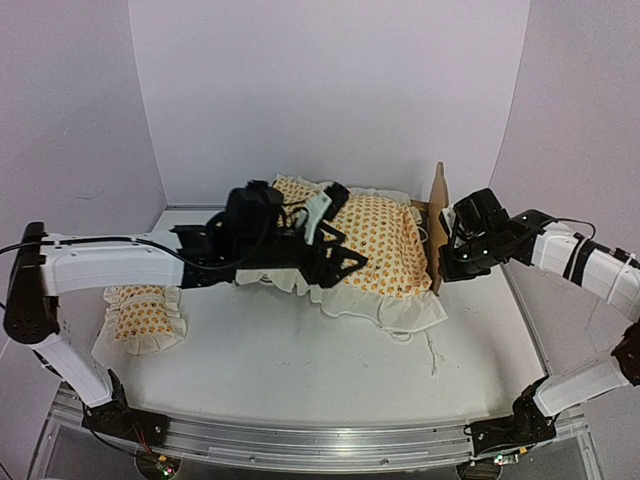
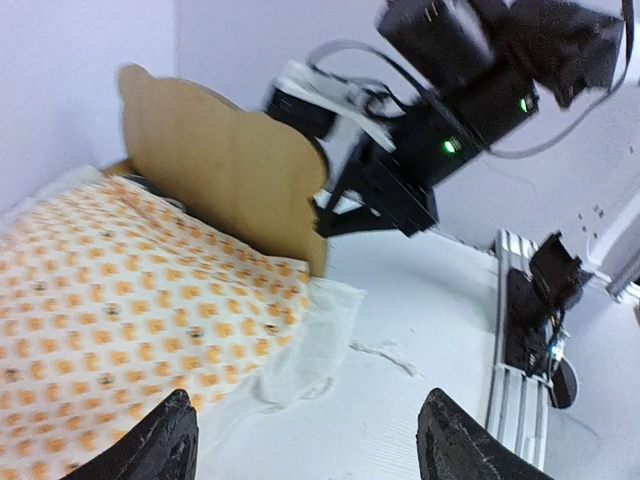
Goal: Set up the pet bed
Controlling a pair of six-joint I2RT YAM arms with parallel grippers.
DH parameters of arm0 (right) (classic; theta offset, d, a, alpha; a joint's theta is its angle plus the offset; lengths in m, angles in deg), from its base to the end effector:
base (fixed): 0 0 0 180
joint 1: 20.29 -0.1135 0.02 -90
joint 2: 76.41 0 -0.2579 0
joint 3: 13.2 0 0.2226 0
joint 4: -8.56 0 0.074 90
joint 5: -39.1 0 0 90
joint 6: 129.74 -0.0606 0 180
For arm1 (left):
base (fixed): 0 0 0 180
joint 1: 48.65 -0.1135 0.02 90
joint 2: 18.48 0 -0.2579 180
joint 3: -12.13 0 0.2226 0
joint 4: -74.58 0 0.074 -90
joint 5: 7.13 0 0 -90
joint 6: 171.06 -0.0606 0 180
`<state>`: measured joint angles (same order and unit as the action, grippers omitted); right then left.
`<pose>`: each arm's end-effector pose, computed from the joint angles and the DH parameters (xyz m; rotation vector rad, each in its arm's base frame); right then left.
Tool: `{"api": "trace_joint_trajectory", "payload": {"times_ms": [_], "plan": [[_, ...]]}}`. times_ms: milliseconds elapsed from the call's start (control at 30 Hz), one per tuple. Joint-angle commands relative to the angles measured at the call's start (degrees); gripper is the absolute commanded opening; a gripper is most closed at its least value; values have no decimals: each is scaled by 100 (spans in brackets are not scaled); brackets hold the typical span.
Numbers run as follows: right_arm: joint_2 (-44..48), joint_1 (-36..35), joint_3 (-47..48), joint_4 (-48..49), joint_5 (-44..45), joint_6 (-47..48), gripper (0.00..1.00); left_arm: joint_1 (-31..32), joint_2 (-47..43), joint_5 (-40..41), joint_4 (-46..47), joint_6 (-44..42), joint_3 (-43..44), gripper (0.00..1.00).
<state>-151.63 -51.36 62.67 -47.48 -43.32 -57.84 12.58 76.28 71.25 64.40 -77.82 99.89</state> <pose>0.2208 0.1237 0.2550 -0.2342 2.5233 0.1758 0.1769 -0.3475 0.3040 1.0866 1.6550 -0.9466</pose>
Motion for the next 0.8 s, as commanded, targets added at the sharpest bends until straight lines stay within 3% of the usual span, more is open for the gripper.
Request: {"api": "trace_joint_trajectory", "payload": {"times_ms": [0, 67, 200, 233, 300, 367, 467, 567, 633, 767], "plan": [[353, 692, -82, -559, 285, 1413, 0, -657, -970, 1054, -847, 216, -521, 75], [439, 999, -92, -742, -68, 1993, 0, -1068, -1307, 1617, -1001, 582, -853, 75], [438, 1427, 130, -1155, -211, 2386, 2, -1767, -1732, 1878, -831, 1361, -1502, 78], [426, 1448, 224, -1251, -49, 2384, 12, -1848, -1768, 1915, -691, 1486, -1645, 79], [369, 1444, 690, -1773, 159, 2304, 44, -2004, -1722, 1843, -431, 1774, -1809, 82], [388, 1328, 1254, -2387, 191, 2099, 55, -2130, -1574, 1613, -138, 1933, -1911, 82], [521, 510, 1790, -2807, 957, 2074, 68, -2311, -1271, 1010, 442, 2248, -2185, 83], [221, -353, 2466, -3379, 1435, 2048, 71, -2405, -887, 380, 918, 2389, -2355, 81], [-90, -947, 2816, -3468, 1484, 2051, 71, -2356, -615, -109, 1069, 2359, -2317, 73], [-775, -1726, 3084, -3179, 860, 2044, 74, -1931, -350, -178, 1093, 2274, -2366, 71]]}}
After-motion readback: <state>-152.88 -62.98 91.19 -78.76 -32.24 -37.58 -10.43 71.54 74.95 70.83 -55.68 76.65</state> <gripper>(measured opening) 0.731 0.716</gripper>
